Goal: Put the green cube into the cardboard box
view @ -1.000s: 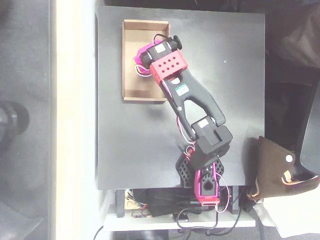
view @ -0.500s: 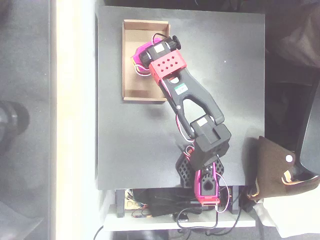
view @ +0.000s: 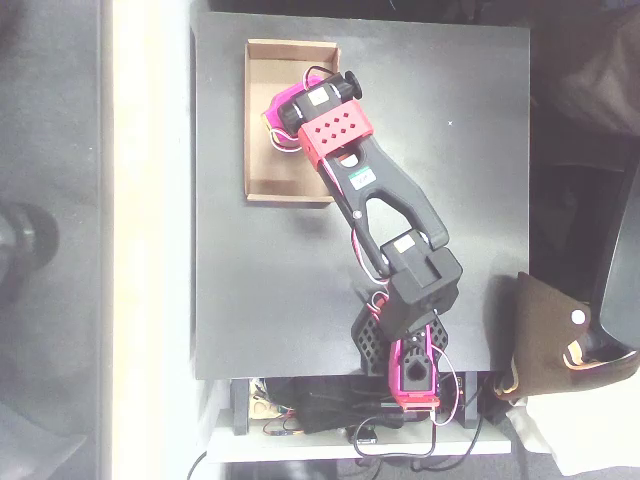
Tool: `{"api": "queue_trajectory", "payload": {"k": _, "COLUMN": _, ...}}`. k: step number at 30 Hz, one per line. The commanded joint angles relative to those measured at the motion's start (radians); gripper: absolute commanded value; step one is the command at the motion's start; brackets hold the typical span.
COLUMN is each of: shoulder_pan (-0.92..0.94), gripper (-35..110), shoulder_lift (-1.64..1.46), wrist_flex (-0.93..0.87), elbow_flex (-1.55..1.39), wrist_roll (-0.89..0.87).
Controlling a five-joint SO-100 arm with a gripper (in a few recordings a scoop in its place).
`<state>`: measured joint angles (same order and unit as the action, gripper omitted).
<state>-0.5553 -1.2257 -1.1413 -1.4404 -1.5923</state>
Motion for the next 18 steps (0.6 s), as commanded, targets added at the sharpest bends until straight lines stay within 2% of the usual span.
{"api": "queue_trajectory", "payload": {"k": 1, "shoulder_pan": -0.005, "gripper": 24, "shoulder_lift": -0.029, "wrist_flex": 0.003, "elbow_flex": 0.025, "wrist_roll": -0.109}}
{"api": "queue_trajectory", "payload": {"k": 8, "shoulder_pan": -0.005, "gripper": 36, "shoulder_lift": -0.029, "wrist_flex": 0.003, "elbow_flex": 0.025, "wrist_roll": -0.109}}
{"api": "queue_trajectory", "payload": {"k": 18, "shoulder_pan": -0.003, "gripper": 36, "shoulder_lift": -0.055, "wrist_flex": 0.003, "elbow_flex": 0.025, "wrist_roll": -0.109}}
